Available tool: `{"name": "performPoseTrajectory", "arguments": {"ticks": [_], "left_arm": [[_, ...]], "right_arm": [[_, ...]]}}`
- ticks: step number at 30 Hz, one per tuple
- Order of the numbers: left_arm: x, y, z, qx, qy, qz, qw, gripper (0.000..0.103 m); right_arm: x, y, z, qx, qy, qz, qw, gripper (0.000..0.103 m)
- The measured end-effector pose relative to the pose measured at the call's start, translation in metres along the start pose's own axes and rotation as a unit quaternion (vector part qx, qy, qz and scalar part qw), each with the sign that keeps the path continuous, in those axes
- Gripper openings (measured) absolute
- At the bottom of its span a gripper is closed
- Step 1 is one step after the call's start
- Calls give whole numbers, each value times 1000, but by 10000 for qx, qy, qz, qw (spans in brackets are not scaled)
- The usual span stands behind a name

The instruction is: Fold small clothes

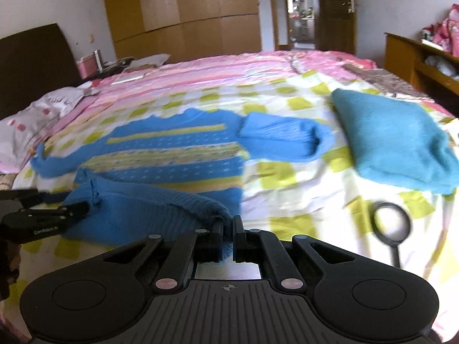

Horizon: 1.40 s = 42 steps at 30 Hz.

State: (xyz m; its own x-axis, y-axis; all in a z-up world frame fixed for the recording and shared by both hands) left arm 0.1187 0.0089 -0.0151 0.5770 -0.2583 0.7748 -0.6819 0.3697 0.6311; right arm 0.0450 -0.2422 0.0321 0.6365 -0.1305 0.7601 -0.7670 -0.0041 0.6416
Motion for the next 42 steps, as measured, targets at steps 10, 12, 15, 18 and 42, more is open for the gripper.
{"name": "performPoseTrajectory", "arguments": {"ticks": [10, 12, 15, 18, 42], "left_arm": [[-39, 85, -9, -505, 714, 2, 9962, 17], [-50, 96, -11, -404, 760, -29, 9963, 17], [-67, 103, -14, -244, 795, -155, 9964, 17], [-79, 104, -18, -54, 776, -310, 9965, 17], [-87, 60, 3, -18, 604, -974, 9934, 19]], "right_arm": [[-13, 29, 5, 255, 171, -109, 9995, 4], [-19, 33, 4, 247, 322, -204, 9990, 4], [-33, 34, 1, 225, 533, -508, 9970, 4], [-46, 36, 0, -70, 905, -694, 9935, 6], [-69, -28, -7, -121, 769, -1555, 9848, 15]]}}
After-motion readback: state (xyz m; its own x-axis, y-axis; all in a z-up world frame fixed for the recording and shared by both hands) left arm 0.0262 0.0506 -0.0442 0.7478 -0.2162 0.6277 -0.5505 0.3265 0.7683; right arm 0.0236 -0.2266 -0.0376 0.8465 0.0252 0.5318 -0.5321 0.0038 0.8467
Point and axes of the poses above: each gripper's, at about its wrist camera, not at the fingertips, and y roughly against the way its jaws point, z to its right, x to its top, the point moved 6 cm from there along -y, roughly the way its jaws point
